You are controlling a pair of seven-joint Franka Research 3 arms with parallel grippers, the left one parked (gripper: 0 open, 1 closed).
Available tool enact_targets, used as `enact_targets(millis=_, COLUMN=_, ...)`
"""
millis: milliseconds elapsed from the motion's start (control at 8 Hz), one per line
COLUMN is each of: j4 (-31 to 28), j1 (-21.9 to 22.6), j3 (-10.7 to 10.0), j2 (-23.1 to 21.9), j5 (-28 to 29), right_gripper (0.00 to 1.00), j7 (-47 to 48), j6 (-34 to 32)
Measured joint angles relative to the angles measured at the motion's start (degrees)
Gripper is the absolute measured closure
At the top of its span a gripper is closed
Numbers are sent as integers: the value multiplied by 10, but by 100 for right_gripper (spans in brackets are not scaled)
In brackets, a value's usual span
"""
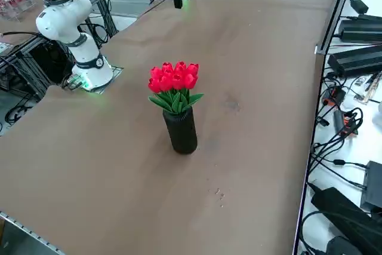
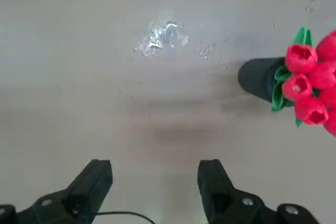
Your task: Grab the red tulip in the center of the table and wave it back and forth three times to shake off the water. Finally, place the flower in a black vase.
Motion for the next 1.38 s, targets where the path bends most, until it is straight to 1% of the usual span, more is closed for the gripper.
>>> enact_targets(millis=1000, j4=0, j1=-4, j3=2, j2=-2, j5=-1, right_gripper=0, j7=0, j6=-9)
enact_targets(millis=1125, j4=0, j1=-21, j3=10, j2=-2, j5=-1, right_gripper=0, j7=0, j6=-10)
enact_targets(millis=1250, j4=0, j1=-43, j3=30, j2=-3, j5=-1, right_gripper=0, j7=0, j6=-11)
enact_targets(millis=1375, j4=0, j1=-55, j3=47, j2=-3, j5=-1, right_gripper=0, j7=0, j6=-11)
